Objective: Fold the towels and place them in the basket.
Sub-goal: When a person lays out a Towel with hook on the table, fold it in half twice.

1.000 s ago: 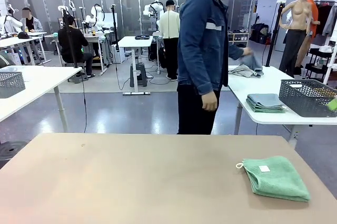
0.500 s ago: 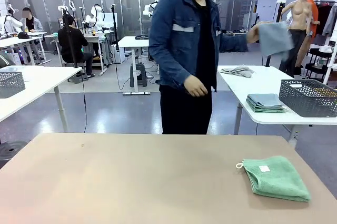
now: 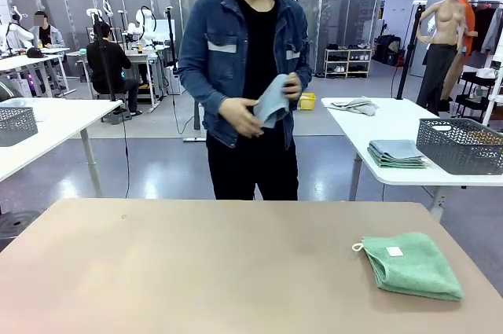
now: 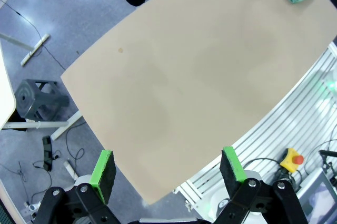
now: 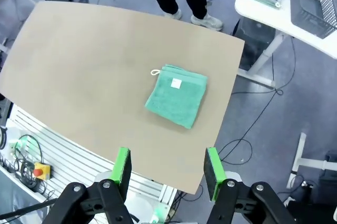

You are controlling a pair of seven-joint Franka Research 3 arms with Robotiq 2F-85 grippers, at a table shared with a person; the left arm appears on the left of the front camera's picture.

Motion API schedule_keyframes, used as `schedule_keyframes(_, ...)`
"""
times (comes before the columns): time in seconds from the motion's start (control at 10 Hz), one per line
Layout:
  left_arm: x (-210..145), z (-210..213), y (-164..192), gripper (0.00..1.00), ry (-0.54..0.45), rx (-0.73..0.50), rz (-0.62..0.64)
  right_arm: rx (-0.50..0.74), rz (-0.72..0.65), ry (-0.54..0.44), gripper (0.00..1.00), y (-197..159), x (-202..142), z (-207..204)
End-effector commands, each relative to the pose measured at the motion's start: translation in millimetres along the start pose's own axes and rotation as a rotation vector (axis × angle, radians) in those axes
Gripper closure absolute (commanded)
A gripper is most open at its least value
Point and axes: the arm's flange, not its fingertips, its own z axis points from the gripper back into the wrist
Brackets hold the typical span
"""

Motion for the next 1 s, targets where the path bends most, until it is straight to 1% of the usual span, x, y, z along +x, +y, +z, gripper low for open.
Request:
schedule_keyframes(0.0,-3,-2,-1,0.0,-0.005,0.003,-0.019,-0.012,-0.064,0.035,0.3,6,7,-12)
schedule_keyframes(0.1,-3,-2,-1,0.0,-0.005,0.003,-0.019,0.0,0.0,0.0,0.3,0,0,0)
schedule_keyframes(0.9,-3,-2,-1,0.0,-0.005,0.003,-0.019,0.0,0.0,0.0,0.3,0,0,0)
